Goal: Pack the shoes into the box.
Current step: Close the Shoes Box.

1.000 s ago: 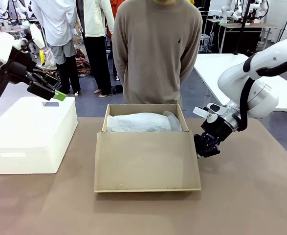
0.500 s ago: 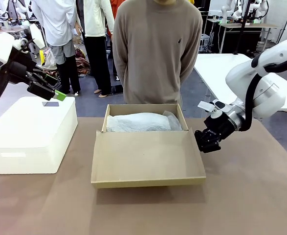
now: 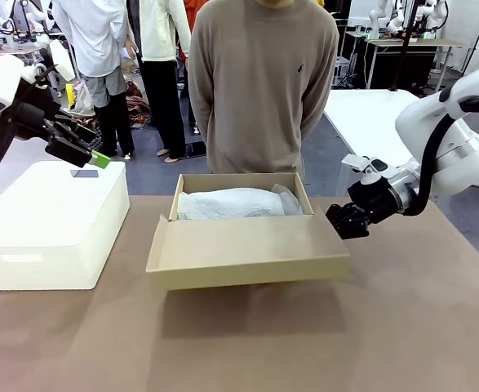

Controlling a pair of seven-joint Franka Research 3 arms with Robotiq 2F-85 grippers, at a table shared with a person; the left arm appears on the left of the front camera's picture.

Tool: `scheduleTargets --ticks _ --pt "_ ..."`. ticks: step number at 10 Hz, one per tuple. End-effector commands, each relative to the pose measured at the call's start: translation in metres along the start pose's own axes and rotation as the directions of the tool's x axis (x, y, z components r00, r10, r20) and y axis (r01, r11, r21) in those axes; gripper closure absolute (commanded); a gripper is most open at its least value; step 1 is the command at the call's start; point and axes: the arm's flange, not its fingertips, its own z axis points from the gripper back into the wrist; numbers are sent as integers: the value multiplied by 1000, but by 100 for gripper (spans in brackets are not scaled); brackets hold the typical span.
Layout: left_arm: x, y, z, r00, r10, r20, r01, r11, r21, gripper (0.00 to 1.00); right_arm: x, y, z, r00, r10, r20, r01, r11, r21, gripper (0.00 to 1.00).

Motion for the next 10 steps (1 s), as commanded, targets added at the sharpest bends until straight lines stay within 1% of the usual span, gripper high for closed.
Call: scheduleTargets --ticks 1,2,3,7,8,10 --pt "-2 1 0 1000 -11 12 11 1000 -11 0 8 10 2 996 -36 80 40 998 -53 100" --pt "-2 1 0 1000 -11 12 11 1000 -11 0 12 10 5 994 -45 101 53 996 -74 100" --pt "-2 1 0 1000 -11 12 11 1000 -11 0 17 11 7 991 -61 119 75 990 -119 100" --pt "-2 1 0 1000 -11 12 11 1000 -11 0 31 9 15 976 -96 194 129 977 -167 100" --pt "-2 1 0 1000 -11 12 11 1000 -11 0 34 6 17 969 -110 220 152 971 -183 100" --pt "-2 1 0 1000 -11 12 11 1000 -11 0 38 0 19 961 -138 241 197 950 -242 100"
